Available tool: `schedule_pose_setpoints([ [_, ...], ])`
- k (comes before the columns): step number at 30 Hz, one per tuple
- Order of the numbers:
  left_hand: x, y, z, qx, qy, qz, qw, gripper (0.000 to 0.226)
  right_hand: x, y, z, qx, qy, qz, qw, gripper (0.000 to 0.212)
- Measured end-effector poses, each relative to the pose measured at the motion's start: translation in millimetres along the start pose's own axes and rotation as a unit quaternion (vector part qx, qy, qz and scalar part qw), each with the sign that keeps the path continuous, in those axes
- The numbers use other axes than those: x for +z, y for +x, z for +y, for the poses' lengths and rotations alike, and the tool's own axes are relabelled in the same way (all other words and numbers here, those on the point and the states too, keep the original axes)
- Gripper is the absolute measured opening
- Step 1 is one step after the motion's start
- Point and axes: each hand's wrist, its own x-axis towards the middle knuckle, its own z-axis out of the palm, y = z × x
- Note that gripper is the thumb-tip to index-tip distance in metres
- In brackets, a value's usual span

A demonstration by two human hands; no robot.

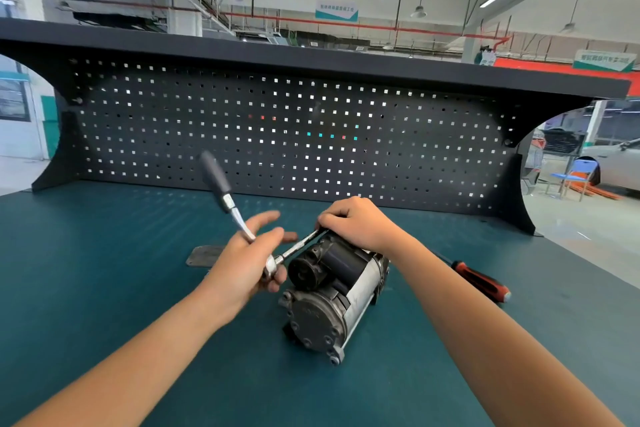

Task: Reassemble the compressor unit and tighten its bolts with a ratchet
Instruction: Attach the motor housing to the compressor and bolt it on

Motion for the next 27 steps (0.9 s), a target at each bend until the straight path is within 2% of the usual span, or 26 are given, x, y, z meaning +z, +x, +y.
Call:
schedule_pose_setpoints([
  [1, -4, 1, 3, 0.096, 0.138, -0.027, 0.985, 0.034, -1, 1, 0, 0.009, 0.01, -0.003, 1.0, 0.029],
  [2, -9, 0, 5, 0.198, 0.291, -0.059, 0.934, 0.044, -2, 2, 0, 0.017, 0.023, -0.002, 1.0, 0.031],
  [3, -13, 0, 8, 0.303, 0.458, -0.085, 0.831, 0.051, -4, 3, 0, 0.022, 0.039, 0.0, 0.999, 0.033],
  [4, -16, 3, 7, 0.387, 0.591, -0.103, 0.701, 0.054, -5, 4, 0, 0.025, 0.06, 0.003, 0.998, 0.032],
  [5, -17, 4, 5, 0.447, 0.651, -0.107, 0.604, 0.053, -5, 4, 0, 0.028, 0.078, 0.005, 0.997, 0.029],
  [6, -18, 3, 4, 0.464, 0.672, -0.103, 0.568, 0.051, -6, 3, 1, 0.031, 0.089, 0.004, 0.996, 0.026],
  [7, -18, 2, 4, 0.432, 0.658, -0.108, 0.606, 0.047, -6, 2, 0, 0.032, 0.093, -0.001, 0.995, 0.024],
  [9, -19, 1, 4, 0.339, 0.541, -0.095, 0.764, 0.042, -5, -2, 1, 0.029, 0.084, -0.005, 0.996, 0.019],
  [10, -17, 0, 3, 0.284, 0.473, -0.096, 0.829, 0.041, -4, -6, 1, 0.019, 0.081, 0.003, 0.997, 0.021],
  [11, -14, 0, 0, 0.257, 0.409, -0.092, 0.871, 0.041, -3, -14, 1, 0.007, 0.095, 0.018, 0.995, 0.028],
  [14, -2, 1, -4, 0.191, 0.28, -0.093, 0.936, 0.034, 2, -51, 0, -0.028, 0.17, 0.066, 0.983, 0.064],
  [16, 5, 0, -4, 0.11, 0.159, -0.079, 0.978, 0.026, 9, -76, 2, -0.041, 0.139, 0.074, 0.987, 0.087],
  [18, 12, 3, 4, -0.012, -0.033, -0.032, 0.999, 0.018, 17, -86, 6, -0.023, 0.128, 0.087, 0.988, 0.101],
  [19, 13, 5, 7, -0.072, -0.135, -0.016, 0.988, 0.019, 21, -86, 9, -0.009, 0.141, 0.1, 0.985, 0.104],
  [21, 10, 6, 11, -0.157, -0.315, 0.002, 0.936, 0.025, 26, -83, 14, 0.019, 0.174, 0.122, 0.977, 0.105],
  [22, 8, 7, 12, -0.178, -0.37, 0.01, 0.912, 0.026, 28, -82, 16, 0.027, 0.182, 0.133, 0.974, 0.103],
  [24, 5, 6, 9, -0.189, -0.388, 0.019, 0.902, 0.026, 27, -79, 22, 0.03, 0.201, 0.148, 0.968, 0.098],
  [27, 6, 3, 5, -0.155, -0.272, 0.031, 0.949, 0.018, 21, -80, 30, 0.023, 0.222, 0.134, 0.965, 0.084],
])
